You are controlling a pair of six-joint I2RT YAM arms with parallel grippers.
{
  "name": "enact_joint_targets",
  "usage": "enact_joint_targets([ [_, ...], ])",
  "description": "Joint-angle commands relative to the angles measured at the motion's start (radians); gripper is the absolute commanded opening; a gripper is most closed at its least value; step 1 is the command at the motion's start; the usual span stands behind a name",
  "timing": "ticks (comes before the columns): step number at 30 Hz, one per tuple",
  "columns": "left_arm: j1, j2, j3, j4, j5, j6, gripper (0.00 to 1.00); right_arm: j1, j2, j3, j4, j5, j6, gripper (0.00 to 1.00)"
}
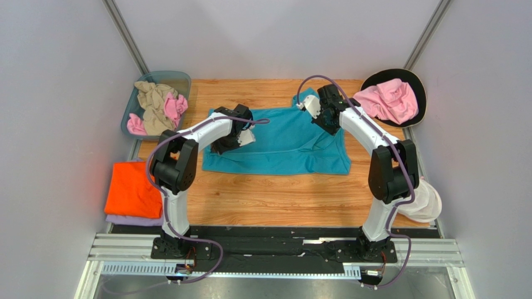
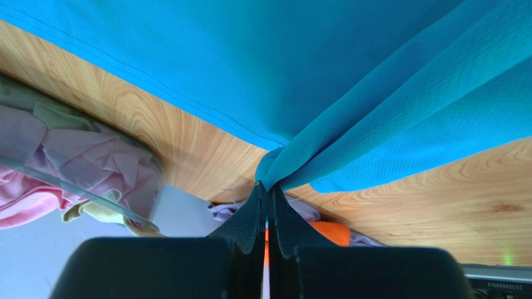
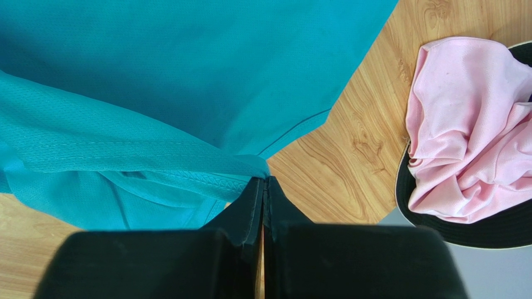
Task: Fold and stack the t-shirts
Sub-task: Fold the tshirt
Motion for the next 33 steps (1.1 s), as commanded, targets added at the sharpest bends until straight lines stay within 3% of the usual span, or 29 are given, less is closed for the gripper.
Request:
enact_joint_targets([
  [1,0.009,0.028,0.050,0.007,-0.024,-0.002,0.00,-0.005,0.017,0.034,0.044,0.022,-0.006,0.00],
  [13,0.027,0.030,0.048,0.131,-0.116,-0.045,0.25,-0.007,0.025,0.019,0.056,0.026,-0.003,0.00],
  [14,0.027,0.028,0.048,0.150,-0.117,-0.047,0.40,-0.007,0.025,0.015,0.056,0.026,-0.003,0.00],
  [19,0.030,0.005,0.033,0.194,-0.133,-0.054,0.53,-0.009,0.020,0.008,0.059,0.031,-0.003,0.00],
  [20,0.030,0.001,0.030,0.217,-0.137,-0.053,0.60,-0.007,0.019,0.006,0.059,0.029,-0.003,0.00],
  [33,0.030,-0.101,-0.061,0.243,-0.048,-0.053,0.62,-0.007,0.022,0.018,0.065,0.043,-0.003,0.00],
])
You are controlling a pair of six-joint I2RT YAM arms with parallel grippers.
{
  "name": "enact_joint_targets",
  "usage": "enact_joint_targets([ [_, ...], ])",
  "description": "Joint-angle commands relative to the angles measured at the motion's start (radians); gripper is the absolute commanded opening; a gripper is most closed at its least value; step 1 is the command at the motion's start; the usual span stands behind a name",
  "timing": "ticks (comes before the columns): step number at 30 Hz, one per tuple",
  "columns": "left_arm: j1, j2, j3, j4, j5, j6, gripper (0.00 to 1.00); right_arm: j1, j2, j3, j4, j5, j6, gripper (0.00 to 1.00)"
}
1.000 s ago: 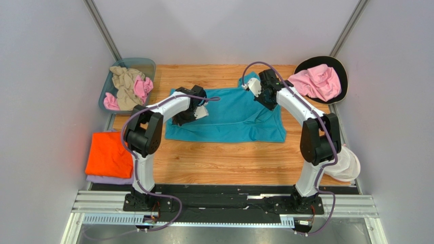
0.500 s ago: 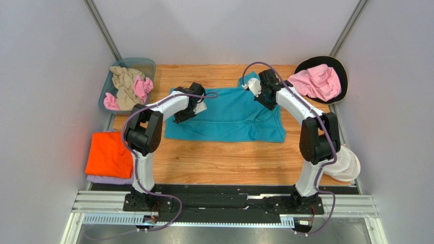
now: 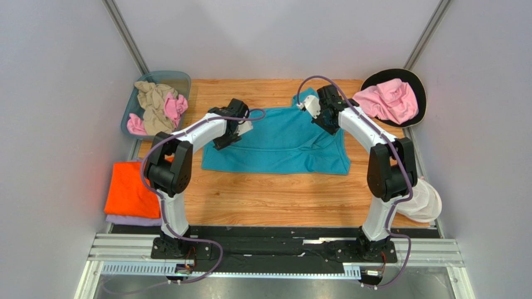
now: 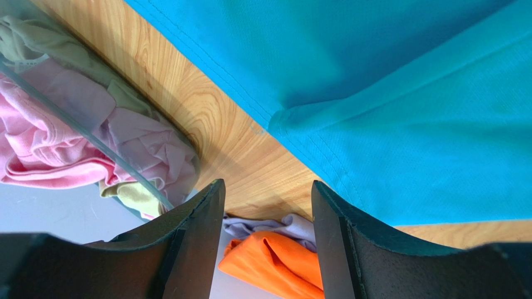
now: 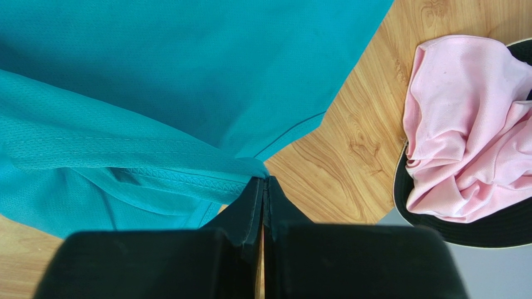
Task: Fold and stack the t-shirts
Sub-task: Fold the tshirt
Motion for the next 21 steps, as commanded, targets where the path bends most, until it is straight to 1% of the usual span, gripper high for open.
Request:
enact_joint_targets([
  [1,0.003,-0.069,-0.027,0.010,0.044,-0.015,0.62,-0.002,-0.001,0.025,0.034,0.022,-0.001,0.00],
  [16,0.003,-0.069,-0.073,0.022,0.041,-0.029,0.62,-0.001,0.099,0.156,0.019,0.070,0.031,0.00],
  [17,0.003,-0.071,-0.075,0.022,0.043,-0.030,0.62,-0.001,0.107,0.160,0.019,0.076,0.037,0.04],
  [19,0.003,-0.074,-0.080,0.022,0.043,-0.032,0.62,-0.002,0.120,0.170,0.030,0.093,0.045,0.15],
  [20,0.003,-0.075,-0.081,0.022,0.041,-0.032,0.62,-0.001,0.122,0.171,0.033,0.097,0.054,0.35],
  [21,0.003,-0.075,-0.086,0.024,0.041,-0.033,0.62,-0.001,0.122,0.171,0.040,0.102,0.057,0.42],
])
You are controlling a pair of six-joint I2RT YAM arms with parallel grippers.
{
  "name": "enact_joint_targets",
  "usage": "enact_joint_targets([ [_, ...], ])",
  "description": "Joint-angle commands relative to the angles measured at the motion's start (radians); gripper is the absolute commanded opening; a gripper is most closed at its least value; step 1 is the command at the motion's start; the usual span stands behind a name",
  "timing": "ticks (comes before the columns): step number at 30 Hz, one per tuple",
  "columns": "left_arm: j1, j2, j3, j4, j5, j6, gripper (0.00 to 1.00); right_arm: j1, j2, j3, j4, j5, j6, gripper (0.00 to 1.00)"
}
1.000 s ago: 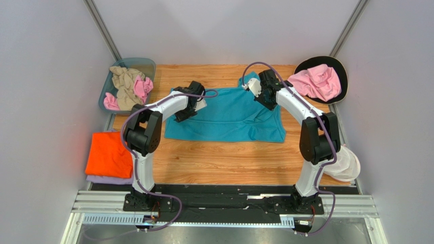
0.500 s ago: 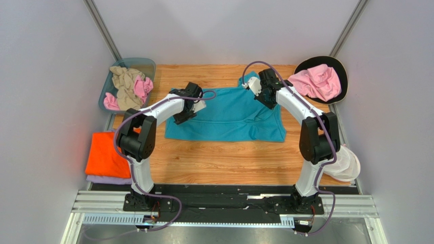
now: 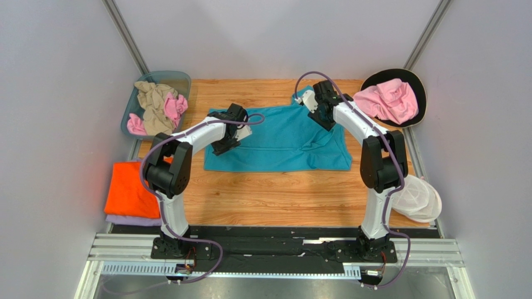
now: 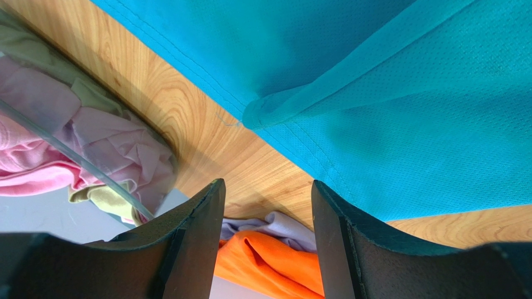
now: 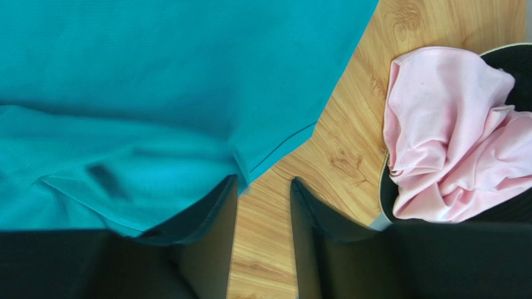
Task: Fold and stack the t-shirts
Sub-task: Fold the tshirt
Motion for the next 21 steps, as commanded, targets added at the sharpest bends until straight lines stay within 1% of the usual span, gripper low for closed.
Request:
enact_joint_targets([
  [1,0.003,-0.045,-0.013,0.013,0.004,-0.026,0.62,-0.001,0.006,0.046,0.041,0.053,0.043,0.48],
  [2,0.003,-0.046,-0.018,0.013,-0.001,-0.025,0.62,-0.002,0.005,0.041,0.046,0.056,0.048,0.55],
  [3,0.003,-0.049,-0.019,0.015,-0.004,-0.025,0.62,-0.002,0.001,0.038,0.055,0.061,0.052,0.58],
  [5,0.003,-0.054,-0.024,0.016,-0.007,-0.023,0.62,-0.002,-0.011,0.026,0.067,0.075,0.057,0.61],
  [11,0.003,-0.080,-0.035,0.016,-0.008,-0.028,0.62,-0.002,-0.061,-0.014,0.050,0.038,0.075,0.63],
  [15,0.003,-0.092,-0.049,0.016,-0.005,-0.029,0.62,0.004,-0.092,-0.045,-0.008,-0.077,0.109,0.63],
  [21,0.003,-0.104,-0.068,0.021,0.002,-0.031,0.62,0.014,-0.104,-0.082,-0.031,-0.204,0.150,0.59],
])
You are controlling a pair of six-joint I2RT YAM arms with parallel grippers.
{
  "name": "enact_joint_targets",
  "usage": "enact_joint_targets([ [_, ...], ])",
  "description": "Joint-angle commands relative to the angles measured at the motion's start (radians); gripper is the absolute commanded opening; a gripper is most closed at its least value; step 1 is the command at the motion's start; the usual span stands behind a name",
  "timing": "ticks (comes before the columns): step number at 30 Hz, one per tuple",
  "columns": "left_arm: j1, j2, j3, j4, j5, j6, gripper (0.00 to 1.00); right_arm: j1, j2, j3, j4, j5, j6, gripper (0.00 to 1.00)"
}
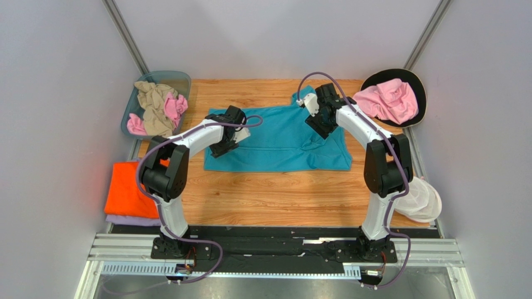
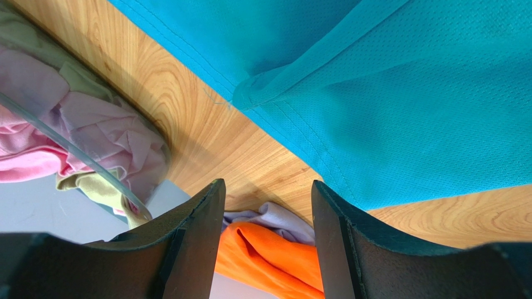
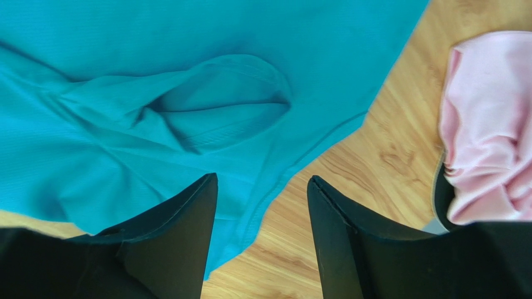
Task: Fold and stack the t-shirts
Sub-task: Fold the tshirt
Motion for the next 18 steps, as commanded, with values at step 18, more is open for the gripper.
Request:
enact_joint_targets([
  [18,0.003,-0.029,-0.032,0.050,-0.024,0.009,0.62,0.013,0.087,0.092,-0.056,-0.399,0.129,0.56],
])
